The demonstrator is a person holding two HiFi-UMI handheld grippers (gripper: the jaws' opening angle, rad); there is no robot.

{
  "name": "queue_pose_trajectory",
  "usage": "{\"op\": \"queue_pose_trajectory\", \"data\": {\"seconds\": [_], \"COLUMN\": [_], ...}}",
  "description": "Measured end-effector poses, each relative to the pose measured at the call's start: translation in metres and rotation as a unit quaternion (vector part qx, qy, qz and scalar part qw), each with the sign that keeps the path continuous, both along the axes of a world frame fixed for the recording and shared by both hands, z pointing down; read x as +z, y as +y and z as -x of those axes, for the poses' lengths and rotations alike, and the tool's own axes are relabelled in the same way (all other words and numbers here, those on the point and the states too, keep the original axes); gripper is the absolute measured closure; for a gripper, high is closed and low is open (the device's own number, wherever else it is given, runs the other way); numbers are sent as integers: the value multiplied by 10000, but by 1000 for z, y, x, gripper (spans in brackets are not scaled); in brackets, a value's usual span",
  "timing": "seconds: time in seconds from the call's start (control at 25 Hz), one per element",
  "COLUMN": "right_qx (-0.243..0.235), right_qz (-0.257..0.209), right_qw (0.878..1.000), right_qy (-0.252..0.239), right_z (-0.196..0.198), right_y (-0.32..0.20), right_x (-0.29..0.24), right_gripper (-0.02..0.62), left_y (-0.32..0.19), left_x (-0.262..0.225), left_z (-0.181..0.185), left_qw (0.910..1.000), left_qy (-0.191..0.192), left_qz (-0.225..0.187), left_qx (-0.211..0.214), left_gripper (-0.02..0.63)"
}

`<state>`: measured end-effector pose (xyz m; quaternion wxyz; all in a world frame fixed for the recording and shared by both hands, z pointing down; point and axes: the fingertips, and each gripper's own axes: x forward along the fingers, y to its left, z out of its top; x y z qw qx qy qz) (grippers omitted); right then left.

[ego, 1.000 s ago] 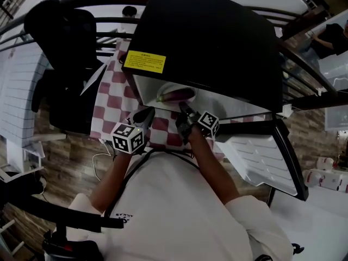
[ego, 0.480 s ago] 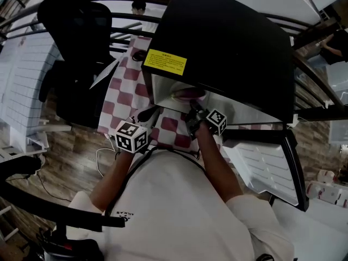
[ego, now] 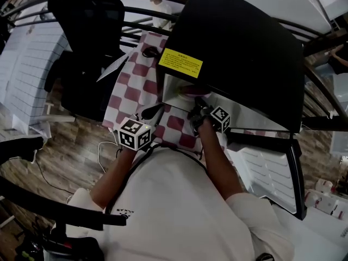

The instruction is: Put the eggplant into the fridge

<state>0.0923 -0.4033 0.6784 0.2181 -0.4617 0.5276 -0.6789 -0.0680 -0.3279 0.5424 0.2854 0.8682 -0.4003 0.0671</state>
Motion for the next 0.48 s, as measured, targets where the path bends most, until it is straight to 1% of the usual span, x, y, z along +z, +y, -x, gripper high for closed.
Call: {"op": "queue_pose_trajectory", "data": {"seconds": [0.32,0.48], "right_qx": [26,40], "right_qz": [313,357], "right_qw": [9995,9993], "right_qy": [-63,-48], "right_z": [4,1], "right_y": [-3,-4], "right_x": [3,3], "right_gripper": [566,568], "left_y": [3,3], "left_x": [-1,-4], "left_z": [-5,-12], "left_qw": [10000,9999], "left_qy": [-16,10], "left_qz": [1,-30], "left_qx": [66,130], "left_gripper": [600,599]}}
